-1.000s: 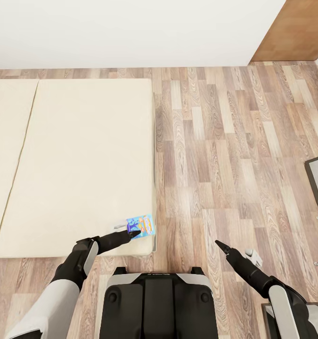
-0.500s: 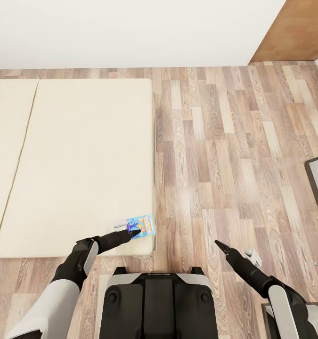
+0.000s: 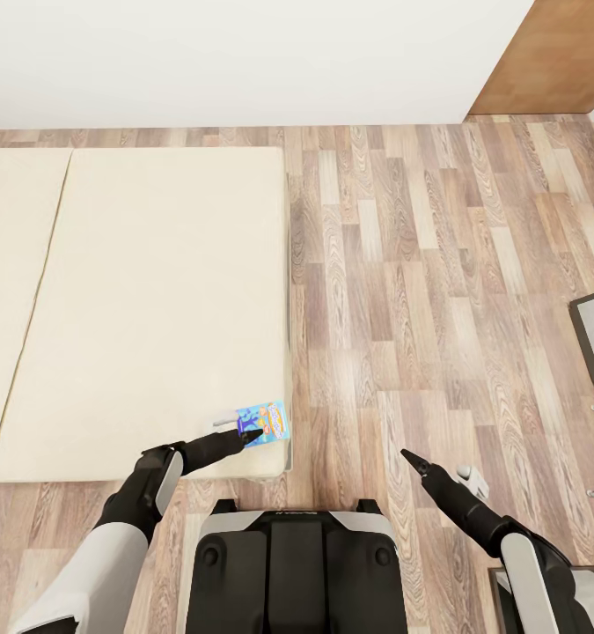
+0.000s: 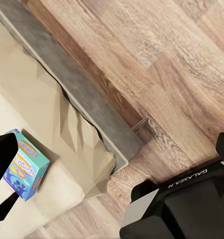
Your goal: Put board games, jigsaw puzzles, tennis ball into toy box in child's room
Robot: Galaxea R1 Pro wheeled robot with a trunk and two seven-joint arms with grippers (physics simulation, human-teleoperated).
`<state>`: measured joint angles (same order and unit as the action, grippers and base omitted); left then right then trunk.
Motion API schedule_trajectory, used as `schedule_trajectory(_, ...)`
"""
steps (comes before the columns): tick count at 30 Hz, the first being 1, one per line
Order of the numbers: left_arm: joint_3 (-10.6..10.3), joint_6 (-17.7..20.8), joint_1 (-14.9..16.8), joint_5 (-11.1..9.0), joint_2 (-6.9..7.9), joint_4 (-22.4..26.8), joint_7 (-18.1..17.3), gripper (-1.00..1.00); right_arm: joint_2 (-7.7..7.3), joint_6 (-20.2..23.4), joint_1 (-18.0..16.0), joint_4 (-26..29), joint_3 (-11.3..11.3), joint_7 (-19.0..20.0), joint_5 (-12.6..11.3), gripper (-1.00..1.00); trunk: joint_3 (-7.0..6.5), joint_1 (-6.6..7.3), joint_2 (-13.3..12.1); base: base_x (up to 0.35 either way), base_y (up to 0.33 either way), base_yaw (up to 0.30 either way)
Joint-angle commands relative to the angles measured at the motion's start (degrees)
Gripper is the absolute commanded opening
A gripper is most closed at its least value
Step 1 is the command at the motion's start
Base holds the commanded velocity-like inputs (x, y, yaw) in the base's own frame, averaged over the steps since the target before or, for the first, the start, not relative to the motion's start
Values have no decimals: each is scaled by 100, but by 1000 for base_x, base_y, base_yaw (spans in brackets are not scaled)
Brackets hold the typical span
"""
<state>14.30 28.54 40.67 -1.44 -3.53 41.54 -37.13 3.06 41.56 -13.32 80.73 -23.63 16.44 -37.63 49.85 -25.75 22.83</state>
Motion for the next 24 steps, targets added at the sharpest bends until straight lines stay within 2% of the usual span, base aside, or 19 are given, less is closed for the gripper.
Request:
schedule_trajectory(1,29,54,3,-15,-7,3,-28,100,5,42,-4,4,-19,25,3,100,6,-3,9,0,0,0)
schedule_trajectory(24,30,61,3,-19,-10,3,-49,100,2,45,-6,-65,-35,31,5,100,6,-3,9,0,0,0)
